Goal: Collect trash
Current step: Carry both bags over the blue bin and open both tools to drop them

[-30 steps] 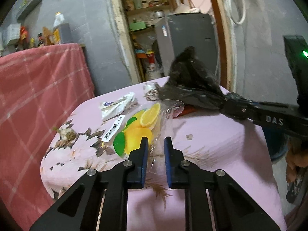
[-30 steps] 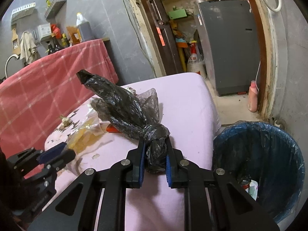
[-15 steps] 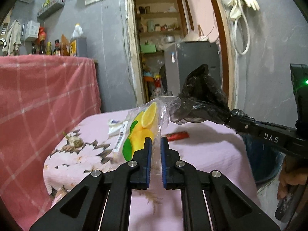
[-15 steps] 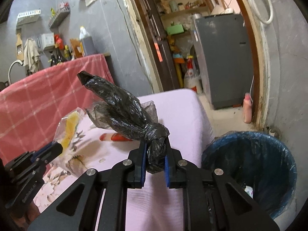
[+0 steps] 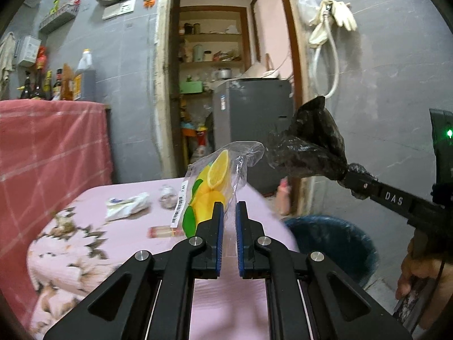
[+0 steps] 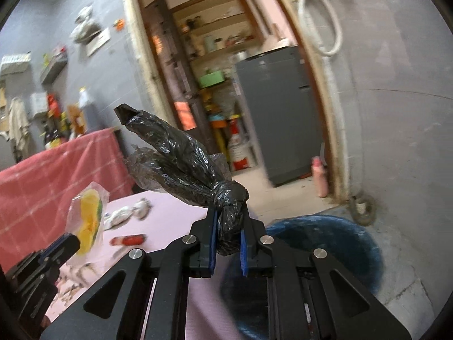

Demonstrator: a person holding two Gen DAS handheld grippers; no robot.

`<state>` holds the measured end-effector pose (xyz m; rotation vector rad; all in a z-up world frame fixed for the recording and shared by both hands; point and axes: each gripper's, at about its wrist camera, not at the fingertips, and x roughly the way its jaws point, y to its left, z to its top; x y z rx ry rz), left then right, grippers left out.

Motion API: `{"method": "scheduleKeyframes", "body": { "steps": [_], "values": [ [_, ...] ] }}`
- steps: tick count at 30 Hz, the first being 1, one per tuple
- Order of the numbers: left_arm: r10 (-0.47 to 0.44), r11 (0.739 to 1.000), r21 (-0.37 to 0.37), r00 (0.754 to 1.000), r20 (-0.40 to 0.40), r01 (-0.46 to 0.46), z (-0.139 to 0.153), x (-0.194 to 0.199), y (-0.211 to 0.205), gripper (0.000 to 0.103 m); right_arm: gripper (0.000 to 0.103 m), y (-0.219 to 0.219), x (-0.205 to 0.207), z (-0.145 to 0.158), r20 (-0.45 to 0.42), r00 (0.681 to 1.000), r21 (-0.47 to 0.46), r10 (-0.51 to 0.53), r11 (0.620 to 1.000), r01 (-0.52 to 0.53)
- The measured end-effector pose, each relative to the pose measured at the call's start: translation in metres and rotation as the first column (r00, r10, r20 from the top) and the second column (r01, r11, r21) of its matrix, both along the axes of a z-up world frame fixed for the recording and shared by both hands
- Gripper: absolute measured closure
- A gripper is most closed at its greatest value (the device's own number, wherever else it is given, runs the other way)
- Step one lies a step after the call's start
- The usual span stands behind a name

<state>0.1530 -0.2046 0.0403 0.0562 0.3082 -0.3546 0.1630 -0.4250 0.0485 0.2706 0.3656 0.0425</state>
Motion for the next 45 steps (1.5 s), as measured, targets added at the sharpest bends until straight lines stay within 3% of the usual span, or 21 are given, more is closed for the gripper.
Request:
{"method": "scheduleKeyframes", "body": {
  "steps": [9,15,20,31,36,45],
  "values": [
    [-0.087,0.987,-0.137,0.996,-0.029,0.082,0.008,0.01,-0.058,0.097,0.092,-0.038,-0.028,0.0,0.033,0.992,-0.041,-0.12,0.992,0.122],
    [-0.157,0.972,-0.192,0.982,-0.101,0.135,0.007,0.026,-0.098,0.097,0.092,-0.063,-0.032,-0.012,-0.016,0.98,-0.054,-0.197,0.979,0.196],
    [-0.198,0.967,-0.204,0.956,-0.215,0.155,-0.01,0.046,-0.119,0.097,0.092,-0.079,-0.029,-0.03,-0.085,0.966,-0.061,-0.243,0.969,0.238],
    [-0.22,0.971,-0.175,0.895,-0.387,0.162,-0.047,0.069,-0.139,0.097,0.092,-0.102,-0.019,-0.061,-0.208,0.936,-0.049,-0.284,0.959,0.28],
    [-0.195,0.98,-0.124,0.885,-0.422,0.157,-0.058,0.075,-0.141,0.097,0.092,-0.106,-0.015,-0.073,-0.258,0.922,-0.043,-0.287,0.957,0.286],
    [-0.168,0.983,-0.137,0.886,-0.431,0.12,-0.061,0.079,-0.138,0.09,0.089,-0.108,-0.011,-0.078,-0.292,0.923,-0.012,-0.25,0.966,0.258]
  ]
}}
